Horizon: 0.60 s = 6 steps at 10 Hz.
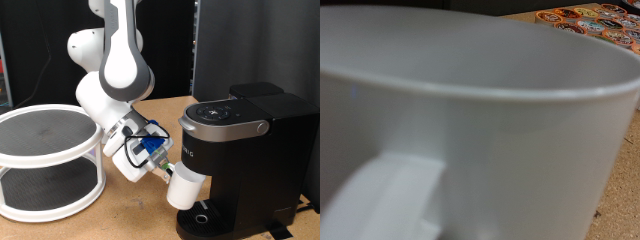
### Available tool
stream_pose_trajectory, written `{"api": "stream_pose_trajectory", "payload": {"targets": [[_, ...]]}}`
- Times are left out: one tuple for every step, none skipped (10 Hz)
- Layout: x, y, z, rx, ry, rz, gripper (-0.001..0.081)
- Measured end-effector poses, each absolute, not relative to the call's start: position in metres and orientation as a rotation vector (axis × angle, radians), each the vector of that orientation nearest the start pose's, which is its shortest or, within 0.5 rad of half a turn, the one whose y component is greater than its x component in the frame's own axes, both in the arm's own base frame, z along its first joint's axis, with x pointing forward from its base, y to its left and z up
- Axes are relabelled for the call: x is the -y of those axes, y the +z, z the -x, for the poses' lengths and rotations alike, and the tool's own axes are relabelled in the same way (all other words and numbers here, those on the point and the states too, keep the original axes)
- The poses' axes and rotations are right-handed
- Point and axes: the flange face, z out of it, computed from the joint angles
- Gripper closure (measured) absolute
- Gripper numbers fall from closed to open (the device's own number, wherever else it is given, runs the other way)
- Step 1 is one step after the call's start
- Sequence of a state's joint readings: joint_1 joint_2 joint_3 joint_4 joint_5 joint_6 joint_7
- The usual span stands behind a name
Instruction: Make a cup of coffee with the keurig machine
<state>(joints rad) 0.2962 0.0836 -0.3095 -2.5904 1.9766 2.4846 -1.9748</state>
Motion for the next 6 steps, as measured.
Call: {"api": "stream_pose_trajectory", "payload": {"targets": [[0.0096,0.2137,-0.4185,0.179,-0.936,2.397,0.0742],[0.0072,0.2148,-0.4205,0.176,-0.943,2.391,0.0742],[0.0052,0.2161,-0.4227,0.176,-0.948,2.386,0.0742],[0.0033,0.2167,-0.4246,0.176,-0.954,2.380,0.0742],[0.0022,0.2153,-0.4263,0.177,-0.955,2.380,0.0742],[0.0018,0.2108,-0.4276,0.177,-0.945,2.387,0.0742]]}}
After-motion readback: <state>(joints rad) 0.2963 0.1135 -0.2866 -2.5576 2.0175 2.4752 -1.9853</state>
